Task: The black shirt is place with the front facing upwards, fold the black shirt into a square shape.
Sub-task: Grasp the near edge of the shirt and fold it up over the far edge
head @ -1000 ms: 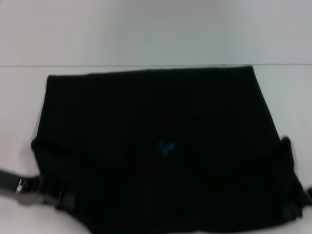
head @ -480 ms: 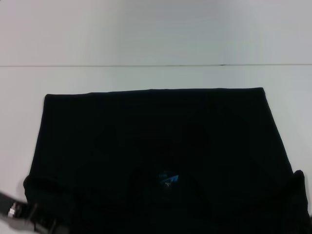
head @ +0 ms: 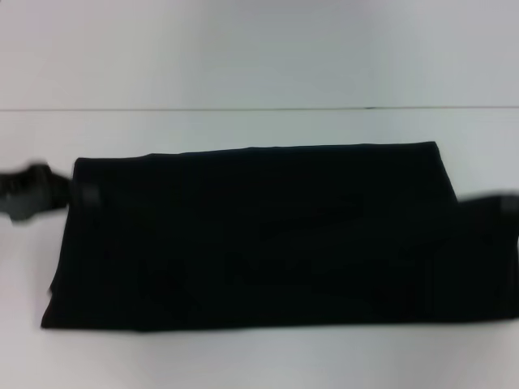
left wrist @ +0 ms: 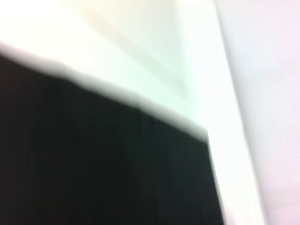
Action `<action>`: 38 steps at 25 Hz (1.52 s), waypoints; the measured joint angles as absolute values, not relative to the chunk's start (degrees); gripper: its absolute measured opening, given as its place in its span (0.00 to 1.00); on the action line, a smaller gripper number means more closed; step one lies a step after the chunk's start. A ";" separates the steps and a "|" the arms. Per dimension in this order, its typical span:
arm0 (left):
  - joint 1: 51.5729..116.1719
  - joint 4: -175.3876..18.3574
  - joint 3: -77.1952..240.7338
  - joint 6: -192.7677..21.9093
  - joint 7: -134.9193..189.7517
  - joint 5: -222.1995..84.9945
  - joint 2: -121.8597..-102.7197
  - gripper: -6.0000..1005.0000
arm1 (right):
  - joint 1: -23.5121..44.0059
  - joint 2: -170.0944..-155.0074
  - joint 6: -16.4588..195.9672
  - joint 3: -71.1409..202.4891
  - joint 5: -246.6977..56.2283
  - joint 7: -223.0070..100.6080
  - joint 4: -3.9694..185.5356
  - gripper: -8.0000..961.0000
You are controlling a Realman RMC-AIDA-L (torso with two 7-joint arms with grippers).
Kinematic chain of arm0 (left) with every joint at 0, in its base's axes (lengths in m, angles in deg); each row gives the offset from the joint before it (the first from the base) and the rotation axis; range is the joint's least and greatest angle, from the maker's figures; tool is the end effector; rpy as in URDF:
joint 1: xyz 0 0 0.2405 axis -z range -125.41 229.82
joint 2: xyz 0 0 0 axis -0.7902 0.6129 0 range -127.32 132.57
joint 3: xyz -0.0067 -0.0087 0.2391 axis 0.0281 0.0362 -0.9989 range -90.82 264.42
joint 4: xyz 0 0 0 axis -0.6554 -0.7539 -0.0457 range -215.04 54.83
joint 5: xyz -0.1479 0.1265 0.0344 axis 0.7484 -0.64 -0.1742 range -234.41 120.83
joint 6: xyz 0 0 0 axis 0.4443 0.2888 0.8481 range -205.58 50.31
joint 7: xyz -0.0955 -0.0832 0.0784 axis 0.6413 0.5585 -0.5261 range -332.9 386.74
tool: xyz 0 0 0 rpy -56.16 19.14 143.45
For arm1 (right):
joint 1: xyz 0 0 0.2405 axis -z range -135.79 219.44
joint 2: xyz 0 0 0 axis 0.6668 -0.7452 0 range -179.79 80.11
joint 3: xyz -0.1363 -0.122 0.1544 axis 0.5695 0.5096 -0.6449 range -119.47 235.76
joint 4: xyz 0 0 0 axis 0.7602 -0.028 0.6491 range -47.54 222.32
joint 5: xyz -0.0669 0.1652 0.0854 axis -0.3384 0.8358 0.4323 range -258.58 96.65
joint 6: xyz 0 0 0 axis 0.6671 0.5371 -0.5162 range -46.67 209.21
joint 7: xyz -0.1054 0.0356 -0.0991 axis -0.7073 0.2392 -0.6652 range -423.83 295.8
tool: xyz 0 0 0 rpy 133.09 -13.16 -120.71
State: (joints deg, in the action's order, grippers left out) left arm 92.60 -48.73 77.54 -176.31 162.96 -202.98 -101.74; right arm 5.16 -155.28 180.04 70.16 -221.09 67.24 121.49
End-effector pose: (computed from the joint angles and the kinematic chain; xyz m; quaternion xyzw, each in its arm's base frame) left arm -0.2779 0.3399 0.1028 -0.7186 -0.6606 -0.2075 0.0650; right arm 0.2872 0.3300 0.1066 -0.7371 0.6296 0.2293 0.0879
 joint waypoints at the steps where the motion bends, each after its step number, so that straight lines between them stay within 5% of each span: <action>1: 92.17 -49.06 79.32 -174.00 162.92 -201.21 -101.74 0.04 | 5.78 -155.31 179.08 69.36 -219.05 67.50 121.19 0.07; 21: 93.68 -53.69 81.24 -149.14 153.38 -191.41 -107.32 0.06 | 0.50 -160.24 154.31 69.25 -203.05 57.79 113.33 0.07; 30: 96.44 -53.60 81.01 -139.07 147.24 -191.22 -111.53 0.08 | -2.84 -165.77 137.76 73.27 -202.51 50.76 113.17 0.08; 38: 96.98 -53.85 80.65 -133.20 144.20 -188.77 -113.47 0.09 | -4.33 -168.34 126.21 75.18 -202.51 46.90 112.41 0.10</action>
State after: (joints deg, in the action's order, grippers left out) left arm 96.98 -53.85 80.65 -133.20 144.20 -188.77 -113.47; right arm -4.33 -168.34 126.21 75.18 -202.51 46.90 112.41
